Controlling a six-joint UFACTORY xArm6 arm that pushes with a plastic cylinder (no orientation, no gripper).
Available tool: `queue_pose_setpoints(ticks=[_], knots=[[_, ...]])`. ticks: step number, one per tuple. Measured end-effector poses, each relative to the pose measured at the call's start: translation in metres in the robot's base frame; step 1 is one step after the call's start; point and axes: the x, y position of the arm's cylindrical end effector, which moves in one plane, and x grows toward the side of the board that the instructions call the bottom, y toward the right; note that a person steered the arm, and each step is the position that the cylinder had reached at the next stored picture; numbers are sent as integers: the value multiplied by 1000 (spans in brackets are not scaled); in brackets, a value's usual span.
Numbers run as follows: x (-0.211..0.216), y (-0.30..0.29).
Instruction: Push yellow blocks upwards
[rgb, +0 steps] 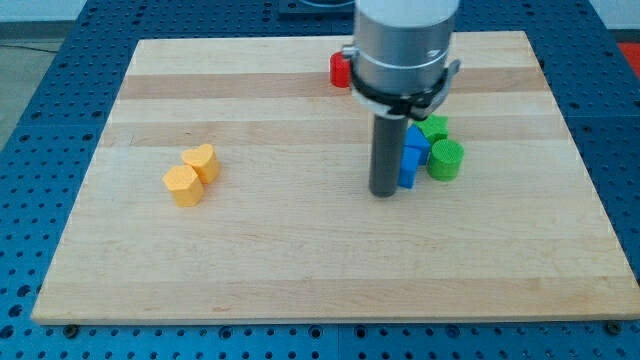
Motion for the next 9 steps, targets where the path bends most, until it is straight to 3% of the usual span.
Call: queue_pose_setpoints(ticks=[1, 2, 3, 5, 9], knots=[[-14, 17], [-1, -1], [26, -54], [70, -239], [-35, -237]])
